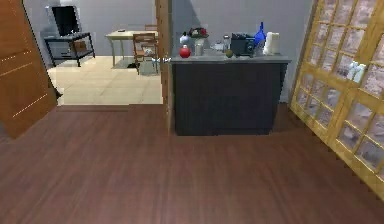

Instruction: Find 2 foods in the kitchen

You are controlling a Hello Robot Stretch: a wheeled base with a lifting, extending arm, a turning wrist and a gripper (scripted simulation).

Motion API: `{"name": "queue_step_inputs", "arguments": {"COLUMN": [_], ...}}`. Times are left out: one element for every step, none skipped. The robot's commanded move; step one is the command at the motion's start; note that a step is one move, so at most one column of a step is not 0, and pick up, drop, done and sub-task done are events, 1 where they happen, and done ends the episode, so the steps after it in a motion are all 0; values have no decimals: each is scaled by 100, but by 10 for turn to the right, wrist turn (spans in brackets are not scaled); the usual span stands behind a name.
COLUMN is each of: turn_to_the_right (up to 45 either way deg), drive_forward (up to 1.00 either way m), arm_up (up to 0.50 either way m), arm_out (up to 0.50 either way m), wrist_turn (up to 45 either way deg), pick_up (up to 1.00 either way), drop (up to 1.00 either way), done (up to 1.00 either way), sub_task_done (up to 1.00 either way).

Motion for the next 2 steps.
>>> {"name": "queue_step_inputs", "arguments": {"turn_to_the_right": [-180,0], "drive_forward": [0,100], "arm_up": [0,0], "arm_out": [0,0], "wrist_turn": [0,0], "pick_up": [0,0], "drop": [0,0], "done": [0,0], "sub_task_done": [0,0]}}
